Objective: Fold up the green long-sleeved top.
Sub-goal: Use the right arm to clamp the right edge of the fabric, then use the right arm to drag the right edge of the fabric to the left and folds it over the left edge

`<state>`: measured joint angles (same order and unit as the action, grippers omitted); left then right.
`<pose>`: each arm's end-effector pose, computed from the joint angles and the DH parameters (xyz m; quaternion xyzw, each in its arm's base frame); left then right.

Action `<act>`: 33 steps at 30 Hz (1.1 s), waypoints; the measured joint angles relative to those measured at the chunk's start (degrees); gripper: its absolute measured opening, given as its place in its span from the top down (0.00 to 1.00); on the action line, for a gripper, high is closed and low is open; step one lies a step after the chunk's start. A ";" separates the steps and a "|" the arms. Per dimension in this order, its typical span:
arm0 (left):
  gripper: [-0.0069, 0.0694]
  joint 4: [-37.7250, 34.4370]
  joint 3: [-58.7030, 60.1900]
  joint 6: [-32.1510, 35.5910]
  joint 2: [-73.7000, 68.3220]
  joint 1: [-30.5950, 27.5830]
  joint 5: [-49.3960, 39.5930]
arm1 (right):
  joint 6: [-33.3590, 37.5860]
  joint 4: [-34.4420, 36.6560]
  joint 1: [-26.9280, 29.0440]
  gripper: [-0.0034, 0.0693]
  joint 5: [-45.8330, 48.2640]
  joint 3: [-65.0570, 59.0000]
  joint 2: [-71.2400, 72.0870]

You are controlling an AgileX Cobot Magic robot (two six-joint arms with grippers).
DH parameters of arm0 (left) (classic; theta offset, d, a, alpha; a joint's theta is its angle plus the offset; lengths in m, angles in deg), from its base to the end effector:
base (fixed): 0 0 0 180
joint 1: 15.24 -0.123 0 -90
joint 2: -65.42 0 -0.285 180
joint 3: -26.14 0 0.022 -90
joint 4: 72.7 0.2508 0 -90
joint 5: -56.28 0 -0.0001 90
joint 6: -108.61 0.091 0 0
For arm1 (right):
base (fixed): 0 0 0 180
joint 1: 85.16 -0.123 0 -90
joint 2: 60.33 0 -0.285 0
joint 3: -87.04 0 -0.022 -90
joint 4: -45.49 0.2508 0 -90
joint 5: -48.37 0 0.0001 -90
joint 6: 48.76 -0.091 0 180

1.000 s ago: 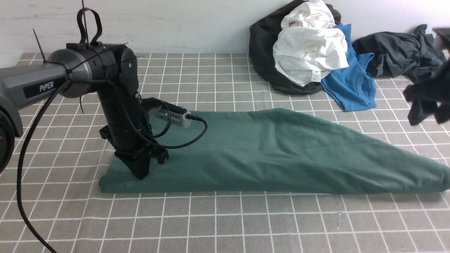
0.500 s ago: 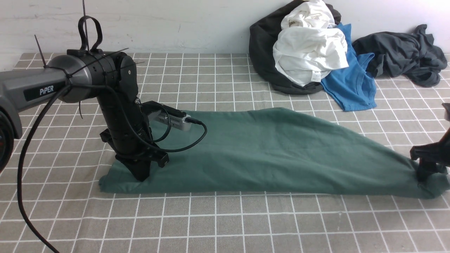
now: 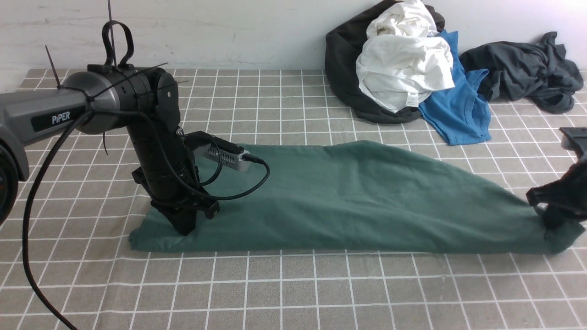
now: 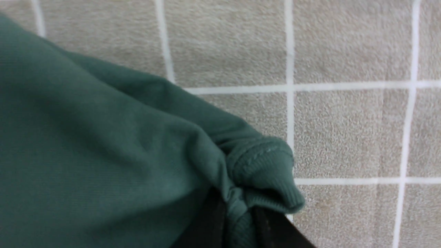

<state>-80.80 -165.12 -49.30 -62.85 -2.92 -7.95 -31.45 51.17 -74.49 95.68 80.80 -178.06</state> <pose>0.3964 -0.0984 0.1622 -0.2650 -0.9621 0.0640 0.0054 0.3617 -0.0614 0.1637 -0.0270 0.9960 0.0194 0.0831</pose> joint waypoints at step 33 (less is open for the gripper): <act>0.92 0.37 -2.35 0.68 25.71 0.00 -6.46 | -9.27 -5.68 -45.84 0.84 8.32 34.55 -10.02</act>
<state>-80.43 -167.47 -48.62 -37.14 -2.92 -14.41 -40.72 45.49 -120.34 104.00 115.35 -188.08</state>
